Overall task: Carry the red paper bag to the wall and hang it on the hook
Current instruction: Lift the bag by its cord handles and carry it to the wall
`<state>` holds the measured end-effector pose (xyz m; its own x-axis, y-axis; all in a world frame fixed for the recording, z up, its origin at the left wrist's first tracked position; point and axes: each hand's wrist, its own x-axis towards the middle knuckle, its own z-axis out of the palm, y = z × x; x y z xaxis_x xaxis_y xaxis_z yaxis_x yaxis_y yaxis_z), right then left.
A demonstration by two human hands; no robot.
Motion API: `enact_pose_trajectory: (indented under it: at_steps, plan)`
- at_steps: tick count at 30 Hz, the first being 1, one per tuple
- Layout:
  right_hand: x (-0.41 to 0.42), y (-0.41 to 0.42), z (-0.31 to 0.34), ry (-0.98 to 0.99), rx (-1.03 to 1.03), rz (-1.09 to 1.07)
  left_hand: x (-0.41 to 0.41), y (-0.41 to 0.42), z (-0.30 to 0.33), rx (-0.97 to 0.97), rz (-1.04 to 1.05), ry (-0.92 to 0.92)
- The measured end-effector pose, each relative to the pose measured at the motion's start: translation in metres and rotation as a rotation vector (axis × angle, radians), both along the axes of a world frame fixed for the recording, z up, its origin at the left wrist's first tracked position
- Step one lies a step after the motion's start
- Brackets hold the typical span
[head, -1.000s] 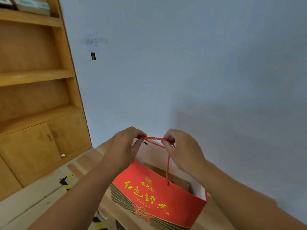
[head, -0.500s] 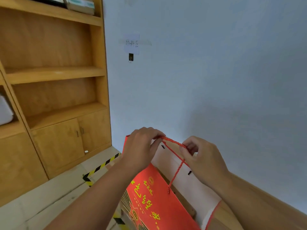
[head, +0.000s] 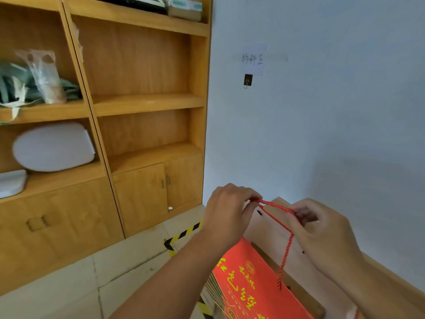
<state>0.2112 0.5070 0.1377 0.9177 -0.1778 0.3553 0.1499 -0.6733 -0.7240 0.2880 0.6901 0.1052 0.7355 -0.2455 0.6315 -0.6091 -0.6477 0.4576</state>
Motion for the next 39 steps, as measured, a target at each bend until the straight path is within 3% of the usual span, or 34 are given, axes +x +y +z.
enact_pose_trajectory:
  at_steps: [9,21,39]
  plan:
    - [0.14,0.05,-0.025,0.055,-0.002,0.069,0.122,0.072,-0.007,0.063,-0.005,0.018]
    - [0.331,0.15,-0.012,-0.009,-0.079,0.121,0.305,0.173,0.01,0.129,0.088,-0.002]
    - [0.579,0.286,-0.024,-0.045,-0.193,-0.277,0.609,0.288,0.006,0.153,-0.263,0.03]
